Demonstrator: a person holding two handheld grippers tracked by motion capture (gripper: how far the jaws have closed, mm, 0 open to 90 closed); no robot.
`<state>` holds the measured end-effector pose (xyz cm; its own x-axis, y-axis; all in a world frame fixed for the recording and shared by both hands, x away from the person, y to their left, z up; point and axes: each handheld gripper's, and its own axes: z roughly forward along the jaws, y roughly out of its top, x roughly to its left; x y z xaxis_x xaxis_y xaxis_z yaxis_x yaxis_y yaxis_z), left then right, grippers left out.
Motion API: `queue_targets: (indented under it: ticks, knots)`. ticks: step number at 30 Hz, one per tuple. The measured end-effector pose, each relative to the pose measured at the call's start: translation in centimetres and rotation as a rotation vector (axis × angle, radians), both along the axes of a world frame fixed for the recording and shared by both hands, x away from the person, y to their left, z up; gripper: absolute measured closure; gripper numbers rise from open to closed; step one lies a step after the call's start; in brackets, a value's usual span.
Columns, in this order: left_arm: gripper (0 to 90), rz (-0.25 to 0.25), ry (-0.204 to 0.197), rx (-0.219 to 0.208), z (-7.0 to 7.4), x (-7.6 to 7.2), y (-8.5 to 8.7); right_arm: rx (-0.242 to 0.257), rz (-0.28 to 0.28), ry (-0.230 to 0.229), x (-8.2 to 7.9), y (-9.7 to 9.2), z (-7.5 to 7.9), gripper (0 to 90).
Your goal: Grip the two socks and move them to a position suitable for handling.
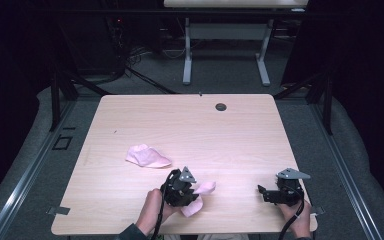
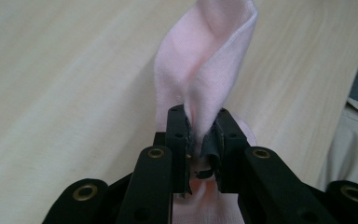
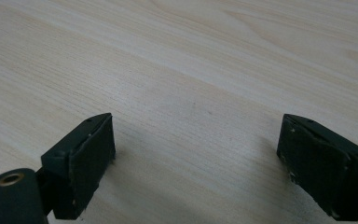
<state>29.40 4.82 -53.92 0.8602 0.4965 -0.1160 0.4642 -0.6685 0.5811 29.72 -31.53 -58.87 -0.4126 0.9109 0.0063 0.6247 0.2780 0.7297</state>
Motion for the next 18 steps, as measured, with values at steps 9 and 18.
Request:
queue_targets:
  ticks: [9, 18]
  knots:
    - [50.1, -0.002, 0.036, 0.021, -1.4, -0.1, 0.2, -0.001, 0.001, 0.002, 0.0, 0.0, 0.0, 10.6]
    - [13.3, 0.157, -0.045, -0.036, 2.5, 3.0, 5.2, -0.004, 0.001, 0.001, 0.0, 0.0, 0.0, 10.7]
